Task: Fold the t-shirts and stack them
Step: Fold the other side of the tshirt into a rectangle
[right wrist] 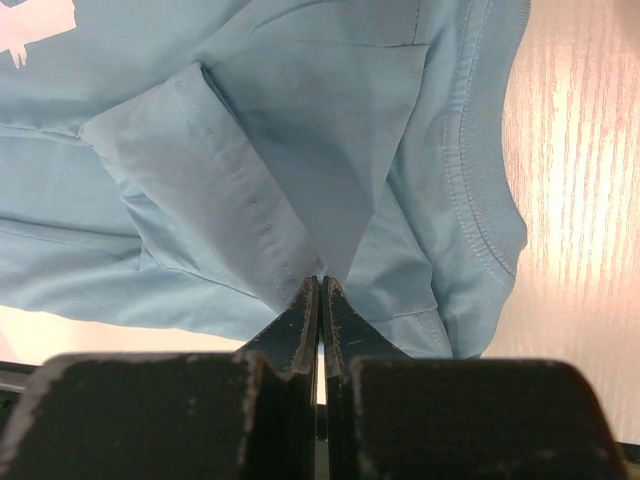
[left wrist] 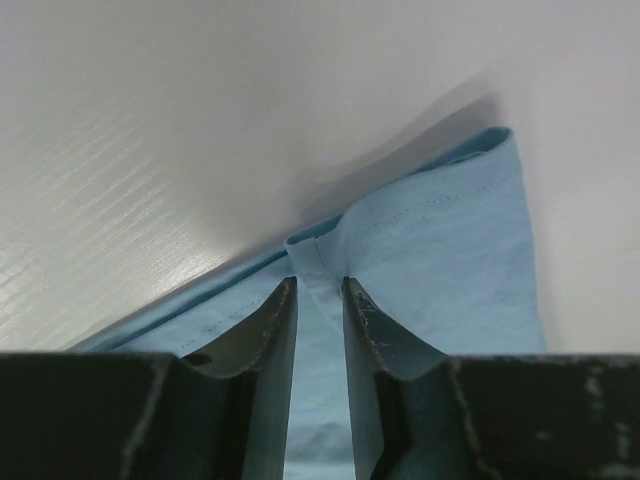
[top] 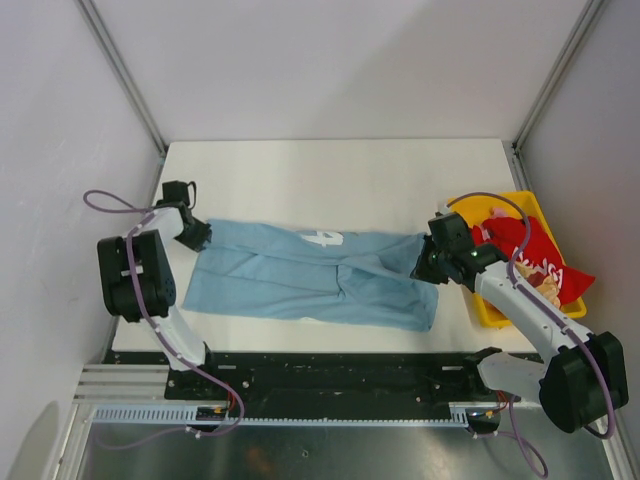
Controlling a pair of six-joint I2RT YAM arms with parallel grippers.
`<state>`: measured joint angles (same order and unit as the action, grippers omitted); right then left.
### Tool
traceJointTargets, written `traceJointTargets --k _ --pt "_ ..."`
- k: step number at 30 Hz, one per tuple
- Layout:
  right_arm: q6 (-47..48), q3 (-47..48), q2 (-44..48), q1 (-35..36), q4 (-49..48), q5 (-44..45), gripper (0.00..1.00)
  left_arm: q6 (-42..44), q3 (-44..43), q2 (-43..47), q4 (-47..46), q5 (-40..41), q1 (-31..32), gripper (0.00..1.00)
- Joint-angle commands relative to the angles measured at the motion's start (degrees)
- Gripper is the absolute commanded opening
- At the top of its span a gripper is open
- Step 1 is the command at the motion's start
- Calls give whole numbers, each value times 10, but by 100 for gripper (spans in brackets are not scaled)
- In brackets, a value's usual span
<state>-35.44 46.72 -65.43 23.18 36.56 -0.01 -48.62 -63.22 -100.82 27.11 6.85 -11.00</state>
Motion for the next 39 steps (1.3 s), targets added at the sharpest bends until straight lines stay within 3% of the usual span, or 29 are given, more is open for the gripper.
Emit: traceJointTargets --k 1,26,29,34,39 --pt "-6 -3 -1 3 -11 11 0 -28 -24 -12 -9 10 -3 29" --pt "-4 -8 -11 2 -17 15 0 -28 -54 -28 -9 2 -10 28" --pt "-4 -8 -10 3 -16 17 0 -25 -55 -26 -9 0 -10 23" --pt "-4 -8 -9 3 -11 23 0 -19 -49 -12 -9 -6 -10 3" --pt "-1 -8 -3 -1 5 40 0 -7 -21 29 -9 -2 -12 0"
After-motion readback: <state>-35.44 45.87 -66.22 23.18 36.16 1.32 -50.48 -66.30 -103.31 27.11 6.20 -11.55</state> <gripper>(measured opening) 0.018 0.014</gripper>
